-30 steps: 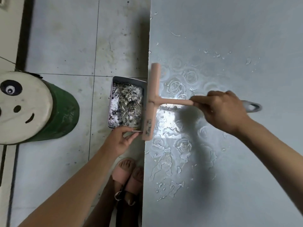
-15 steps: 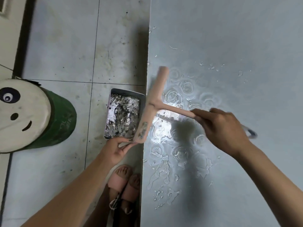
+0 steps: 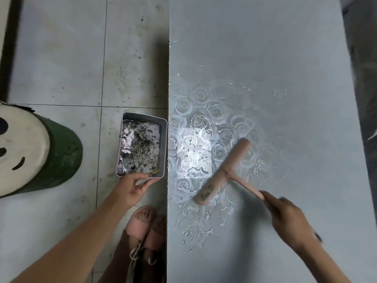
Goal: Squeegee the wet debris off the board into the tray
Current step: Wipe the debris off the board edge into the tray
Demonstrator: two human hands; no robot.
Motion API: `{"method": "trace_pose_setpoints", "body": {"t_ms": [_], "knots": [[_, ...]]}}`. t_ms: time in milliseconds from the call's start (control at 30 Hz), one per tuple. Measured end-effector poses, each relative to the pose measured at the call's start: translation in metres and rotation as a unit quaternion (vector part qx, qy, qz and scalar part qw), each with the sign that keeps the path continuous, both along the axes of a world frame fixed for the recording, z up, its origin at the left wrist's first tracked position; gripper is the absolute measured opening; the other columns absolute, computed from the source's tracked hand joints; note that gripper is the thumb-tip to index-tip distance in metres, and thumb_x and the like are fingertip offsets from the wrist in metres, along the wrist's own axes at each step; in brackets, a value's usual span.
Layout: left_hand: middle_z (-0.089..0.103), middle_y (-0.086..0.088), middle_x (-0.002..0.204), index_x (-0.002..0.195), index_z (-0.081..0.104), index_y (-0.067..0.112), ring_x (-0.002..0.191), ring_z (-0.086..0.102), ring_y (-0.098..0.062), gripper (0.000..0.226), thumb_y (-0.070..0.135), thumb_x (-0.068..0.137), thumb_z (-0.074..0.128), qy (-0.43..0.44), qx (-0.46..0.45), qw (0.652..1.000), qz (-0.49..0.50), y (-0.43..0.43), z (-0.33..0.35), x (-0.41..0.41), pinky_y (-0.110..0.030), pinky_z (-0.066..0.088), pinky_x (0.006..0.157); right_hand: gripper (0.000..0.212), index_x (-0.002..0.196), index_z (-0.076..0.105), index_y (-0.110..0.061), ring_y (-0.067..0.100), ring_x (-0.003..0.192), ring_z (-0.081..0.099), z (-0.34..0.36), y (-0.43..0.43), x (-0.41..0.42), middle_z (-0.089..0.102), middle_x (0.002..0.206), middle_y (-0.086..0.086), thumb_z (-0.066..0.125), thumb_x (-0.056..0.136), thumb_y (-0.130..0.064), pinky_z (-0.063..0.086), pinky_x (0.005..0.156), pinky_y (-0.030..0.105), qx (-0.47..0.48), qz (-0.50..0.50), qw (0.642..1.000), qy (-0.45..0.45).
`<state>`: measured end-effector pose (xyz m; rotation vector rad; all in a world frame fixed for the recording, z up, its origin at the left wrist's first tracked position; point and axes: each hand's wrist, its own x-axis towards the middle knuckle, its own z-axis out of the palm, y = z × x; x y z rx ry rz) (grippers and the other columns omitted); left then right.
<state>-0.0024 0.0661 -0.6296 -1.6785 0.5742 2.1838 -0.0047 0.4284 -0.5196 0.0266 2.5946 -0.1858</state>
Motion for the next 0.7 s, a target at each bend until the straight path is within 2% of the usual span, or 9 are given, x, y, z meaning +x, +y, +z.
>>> {"method": "trace_pose_setpoints", "body": {"t_ms": [67, 167, 233, 333, 433, 500, 567, 700], "knots": [[0.058, -0.024, 0.107, 0.094, 0.053, -0.002, 0.101, 0.058, -0.046, 0.019, -0.016, 0.088, 0.041, 0.002, -0.001, 1.0, -0.002, 0.002, -0.002, -0.003, -0.04, 0.055, 0.081, 0.041, 0.128, 0.059, -0.029, 0.038, 0.076, 0.058, -0.014, -0.038, -0.024, 0.054, 0.073, 0.007, 0.057, 0.091, -0.011, 0.041, 0.068, 0.037, -0.03, 0.062, 0.997, 0.023], [0.06, -0.022, 0.094, 0.086, 0.052, -0.002, 0.07, 0.068, -0.042, 0.017, -0.016, 0.088, 0.042, -0.002, -0.008, 1.0, -0.005, 0.005, -0.004, -0.007, -0.041, 0.056, 0.074, 0.037, 0.126, 0.06, -0.032, 0.037, 0.077, 0.058, -0.019, -0.081, -0.059, 0.059, 0.078, 0.011, 0.056, 0.092, -0.018, 0.04, 0.071, 0.039, -0.045, 0.142, 0.986, 0.07], [0.06, -0.019, 0.082, 0.079, 0.052, -0.001, 0.06, 0.068, -0.039, 0.021, -0.017, 0.088, 0.042, -0.008, -0.02, 1.0, -0.006, 0.006, -0.006, -0.009, -0.043, 0.054, 0.079, 0.036, 0.122, 0.063, -0.03, 0.037, 0.07, 0.057, -0.008, -0.08, -0.071, 0.057, 0.073, 0.009, 0.06, 0.089, -0.016, 0.042, 0.068, 0.041, -0.064, 0.155, 0.981, 0.094], [0.059, -0.02, 0.087, 0.083, 0.052, -0.001, 0.08, 0.063, -0.04, 0.021, -0.018, 0.088, 0.039, -0.003, -0.007, 1.0, -0.003, 0.007, -0.008, -0.009, -0.046, 0.052, 0.08, 0.035, 0.117, 0.067, -0.025, 0.038, 0.059, 0.056, 0.016, -0.037, -0.069, 0.053, 0.064, 0.006, 0.067, 0.086, -0.009, 0.043, 0.058, 0.038, -0.059, 0.127, 0.985, 0.104], [0.06, -0.022, 0.088, 0.087, 0.052, -0.003, 0.078, 0.064, -0.039, 0.02, -0.018, 0.088, 0.039, -0.001, 0.002, 1.0, -0.003, 0.01, -0.009, -0.009, -0.043, 0.054, 0.079, 0.029, 0.111, 0.072, -0.021, 0.039, 0.056, 0.057, 0.031, 0.008, -0.06, 0.05, 0.059, 0.005, 0.069, 0.084, -0.01, 0.037, 0.053, 0.032, 0.027, 0.089, 0.993, 0.074], [0.064, -0.023, 0.084, 0.089, 0.053, -0.004, 0.075, 0.066, -0.039, 0.018, -0.017, 0.088, 0.04, 0.0, 0.001, 1.0, -0.001, 0.013, -0.01, -0.011, -0.042, 0.051, 0.087, 0.029, 0.112, 0.072, -0.022, 0.039, 0.059, 0.058, 0.03, 0.012, -0.057, 0.048, 0.059, 0.004, 0.068, 0.085, -0.011, 0.037, 0.054, 0.033, 0.053, 0.082, 0.994, 0.045], [0.063, -0.024, 0.092, 0.095, 0.053, -0.003, 0.085, 0.064, -0.039, 0.02, -0.017, 0.087, 0.041, -0.004, 0.002, 1.0, 0.015, 0.015, -0.013, -0.012, -0.041, 0.05, 0.092, 0.032, 0.118, 0.068, -0.023, 0.04, 0.068, 0.06, 0.019, -0.007, -0.062, 0.054, 0.066, 0.009, 0.063, 0.089, -0.013, 0.042, 0.061, 0.039, 0.038, 0.103, 0.994, 0.024], [0.063, -0.021, 0.103, 0.112, 0.054, 0.001, 0.095, 0.061, -0.037, 0.035, -0.019, 0.085, 0.041, 0.0, 0.005, 0.999, 0.051, 0.018, -0.016, -0.011, -0.04, 0.054, 0.082, 0.038, 0.127, 0.059, -0.031, 0.036, 0.078, 0.057, -0.011, -0.071, -0.085, 0.058, 0.078, 0.009, 0.053, 0.092, -0.017, 0.038, 0.073, 0.04, -0.009, 0.198, 0.979, 0.049]]}}
